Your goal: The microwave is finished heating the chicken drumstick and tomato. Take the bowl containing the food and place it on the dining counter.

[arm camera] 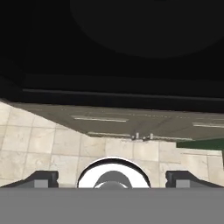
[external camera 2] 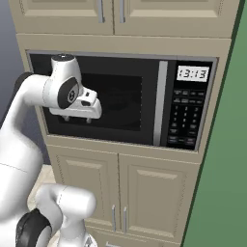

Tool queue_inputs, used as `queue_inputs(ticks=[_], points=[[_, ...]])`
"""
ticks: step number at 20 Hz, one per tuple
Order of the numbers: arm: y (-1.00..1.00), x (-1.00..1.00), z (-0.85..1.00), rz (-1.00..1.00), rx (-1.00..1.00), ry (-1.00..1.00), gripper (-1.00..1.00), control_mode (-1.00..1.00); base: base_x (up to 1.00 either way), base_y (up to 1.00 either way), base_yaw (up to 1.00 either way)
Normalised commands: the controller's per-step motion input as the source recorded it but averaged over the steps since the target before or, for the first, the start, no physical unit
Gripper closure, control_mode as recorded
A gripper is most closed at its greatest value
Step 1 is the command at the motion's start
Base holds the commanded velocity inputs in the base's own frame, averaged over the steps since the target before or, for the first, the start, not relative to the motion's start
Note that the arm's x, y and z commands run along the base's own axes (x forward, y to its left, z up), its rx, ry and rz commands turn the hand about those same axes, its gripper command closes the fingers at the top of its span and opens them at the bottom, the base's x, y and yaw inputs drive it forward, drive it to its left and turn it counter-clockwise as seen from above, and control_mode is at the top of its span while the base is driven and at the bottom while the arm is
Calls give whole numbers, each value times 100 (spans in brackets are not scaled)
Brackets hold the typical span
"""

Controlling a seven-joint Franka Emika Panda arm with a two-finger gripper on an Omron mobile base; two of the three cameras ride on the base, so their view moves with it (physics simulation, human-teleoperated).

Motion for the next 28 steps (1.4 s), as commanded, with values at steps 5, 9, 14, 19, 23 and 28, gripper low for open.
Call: queue_inputs(ticks=[5, 9, 14, 19, 23, 28], points=[[0, -97, 0, 10, 0, -10, -100, -100, 0, 0, 0], [0, -32, 0, 5, 0, -1, -100, -100, 0, 0, 0], [0, 0, 0, 0, 0, 0, -100, 100, 0, -2, 0], [0, 0, 0, 0, 0, 0, -100, 100, 0, -36, 0], [0, 0, 0, 0, 0, 0, -100, 100, 0, -49, 0], [0, 0, 0, 0, 0, 0, -100, 100, -7, -51, 0]])
